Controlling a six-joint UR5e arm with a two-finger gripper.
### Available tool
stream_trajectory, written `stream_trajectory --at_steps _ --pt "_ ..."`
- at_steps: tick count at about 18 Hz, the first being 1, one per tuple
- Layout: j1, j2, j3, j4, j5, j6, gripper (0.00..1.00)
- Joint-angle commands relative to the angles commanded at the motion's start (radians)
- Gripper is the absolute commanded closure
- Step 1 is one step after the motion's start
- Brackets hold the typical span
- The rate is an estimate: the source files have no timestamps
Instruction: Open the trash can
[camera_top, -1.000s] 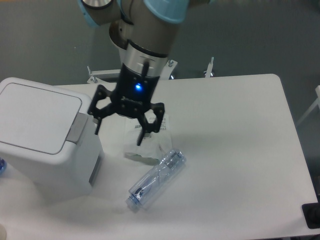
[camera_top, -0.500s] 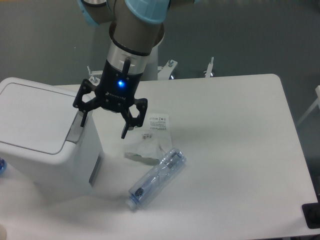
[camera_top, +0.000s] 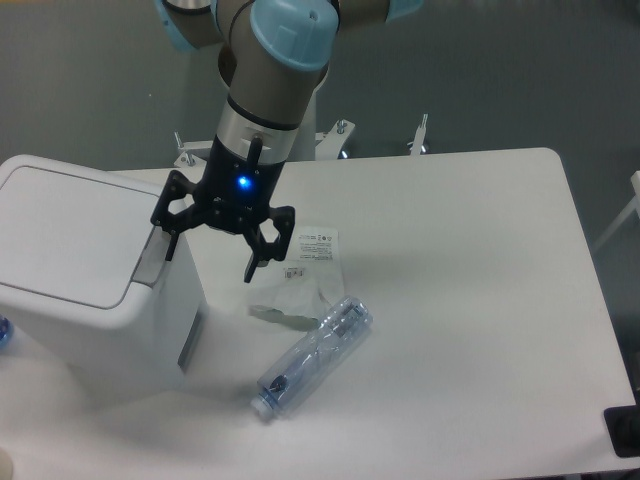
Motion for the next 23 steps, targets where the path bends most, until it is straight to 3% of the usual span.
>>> stream_trajectory --at_steps 15,18,23 --pt "0.003 0.006 0.017 0.005 0.000 0.009 0.00" --pt "0.092 0.000 0.025 0.009 0.000 0.029 0.00" --pt "0.279 -0.040 0.015 0.014 0.000 0.244 0.00"
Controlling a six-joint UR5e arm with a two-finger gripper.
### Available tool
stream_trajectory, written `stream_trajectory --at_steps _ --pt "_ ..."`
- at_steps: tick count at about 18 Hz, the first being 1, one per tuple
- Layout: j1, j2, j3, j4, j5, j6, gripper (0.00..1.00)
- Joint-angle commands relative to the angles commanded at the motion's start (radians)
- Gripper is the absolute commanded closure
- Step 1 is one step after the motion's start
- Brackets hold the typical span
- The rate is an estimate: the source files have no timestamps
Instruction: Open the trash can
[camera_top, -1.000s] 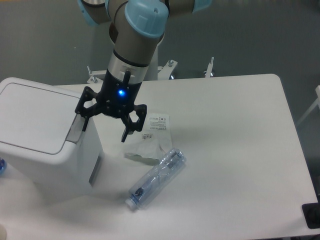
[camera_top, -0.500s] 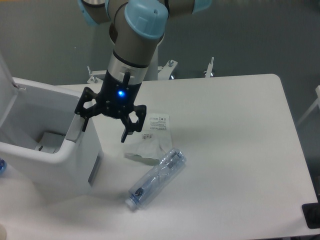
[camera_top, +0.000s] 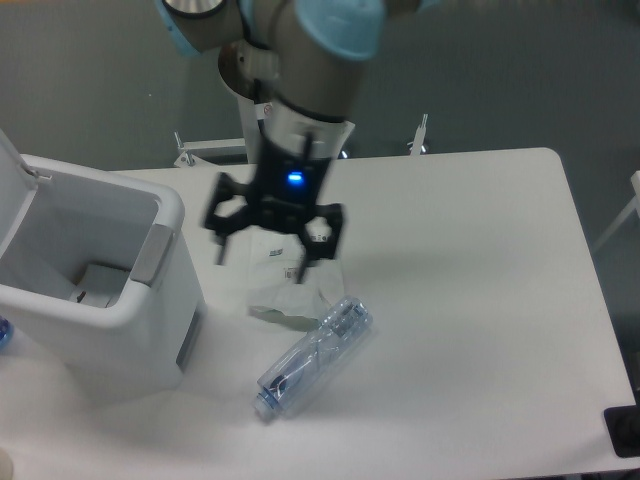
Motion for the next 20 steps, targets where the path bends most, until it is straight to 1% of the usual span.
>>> stream_trajectory --at_steps 3,4,7,8,10,11,13,15,17,20 --pt "0.104 -0.028 -0.002 0.000 0.000 0.098 0.00" --pt "0.132 -0.034 0.000 0.000 0.000 0.138 0.00" --pt "0.206 -0.078 0.000 0.002 0.000 0.261 0.00" --pt "0.223 -0.093 0.005 0.008 0.000 0.302 0.00" --pt "0.252 -0.130 0.008 0.041 0.008 0.361 0.00" --pt "0.256 -0.149 0.008 0.051 0.035 0.379 0.00" --pt "0.257 -0.173 0.015 0.067 0.148 0.414 0.00" --pt "0.250 -0.195 0.034 0.071 0.251 0.506 0.00" --pt "0.237 -0.199 0.029 0.071 0.299 0.612 0.00" --pt "0.232 -0.199 0.024 0.066 0.363 0.641 0.00"
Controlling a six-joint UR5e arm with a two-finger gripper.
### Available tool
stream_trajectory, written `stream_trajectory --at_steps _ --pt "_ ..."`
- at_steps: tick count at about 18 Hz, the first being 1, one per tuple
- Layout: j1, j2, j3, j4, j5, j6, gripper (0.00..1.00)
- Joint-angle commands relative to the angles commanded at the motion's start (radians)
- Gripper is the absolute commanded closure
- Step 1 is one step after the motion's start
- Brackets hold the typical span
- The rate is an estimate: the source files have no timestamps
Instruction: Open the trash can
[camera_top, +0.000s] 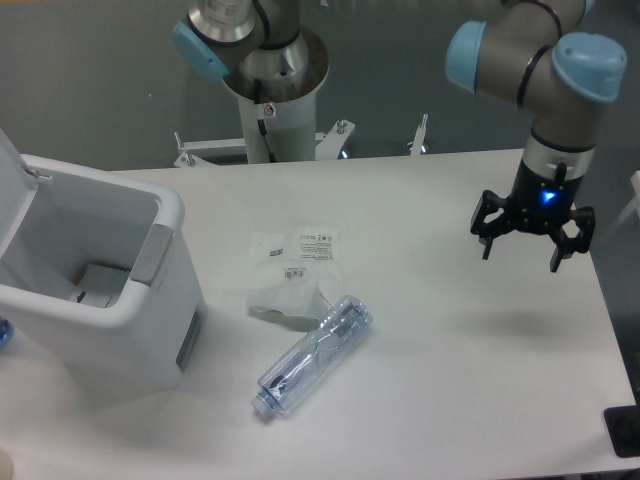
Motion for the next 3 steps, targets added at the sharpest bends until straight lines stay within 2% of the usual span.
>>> stream_trajectory --at_steps 3 --pt "-0.031 -0.011 -0.005 0.000 0.046 -0.001 0.00"
